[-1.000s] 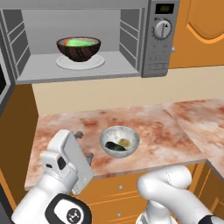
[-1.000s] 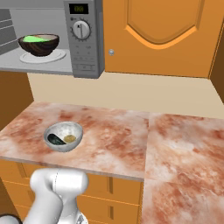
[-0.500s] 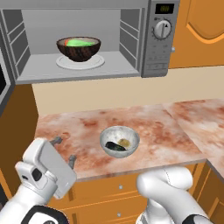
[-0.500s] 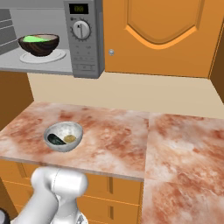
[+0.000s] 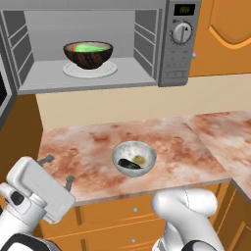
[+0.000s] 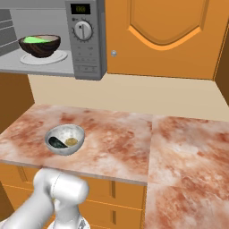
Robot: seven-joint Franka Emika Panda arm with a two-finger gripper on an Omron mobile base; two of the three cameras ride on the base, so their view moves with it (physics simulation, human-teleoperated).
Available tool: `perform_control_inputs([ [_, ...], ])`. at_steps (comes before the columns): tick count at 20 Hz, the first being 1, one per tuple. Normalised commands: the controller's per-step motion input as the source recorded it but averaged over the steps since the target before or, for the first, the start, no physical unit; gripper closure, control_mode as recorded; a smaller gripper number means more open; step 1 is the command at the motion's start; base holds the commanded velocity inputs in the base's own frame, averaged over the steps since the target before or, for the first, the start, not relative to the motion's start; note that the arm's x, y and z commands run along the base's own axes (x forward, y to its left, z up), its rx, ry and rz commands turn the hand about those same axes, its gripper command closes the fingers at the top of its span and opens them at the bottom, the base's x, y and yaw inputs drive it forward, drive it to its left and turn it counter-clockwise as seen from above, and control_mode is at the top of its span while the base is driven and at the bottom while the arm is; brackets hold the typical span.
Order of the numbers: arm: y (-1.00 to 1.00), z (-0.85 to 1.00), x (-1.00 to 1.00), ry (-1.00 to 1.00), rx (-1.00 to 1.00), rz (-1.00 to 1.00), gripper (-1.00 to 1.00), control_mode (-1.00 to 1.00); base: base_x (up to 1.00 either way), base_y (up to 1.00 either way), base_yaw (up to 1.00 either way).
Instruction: Place the bowl containing the squash and corn in the microwave. Close the microwave door and press the start button to microwave the meal.
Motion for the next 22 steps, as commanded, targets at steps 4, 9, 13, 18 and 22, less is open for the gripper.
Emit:
perform_control_inputs([
  [4,0.26,-0.1,0.0,0.0,-0.07,-0.17,-1.0,-1.0,0.0,0.0,0.0],
  [9,0.15,-0.19,0.0,0.0,-0.07,-0.18,-1.0,-1.0,0.0,0.0,0.0],
  [13,0.2,0.0,0.0,0.02,-0.02,-0.14,-1.0,-1.0,0.0,0.0,0.0],
  [18,0.38,0.0,0.0,0.07,0.0,-0.07,-1.0,-1.0,0.0,0.0,0.0],
  [22,0.42,0.0,0.0,0.03,0.0,-0.03,-1.0,-1.0,0.0,0.0,0.0],
])
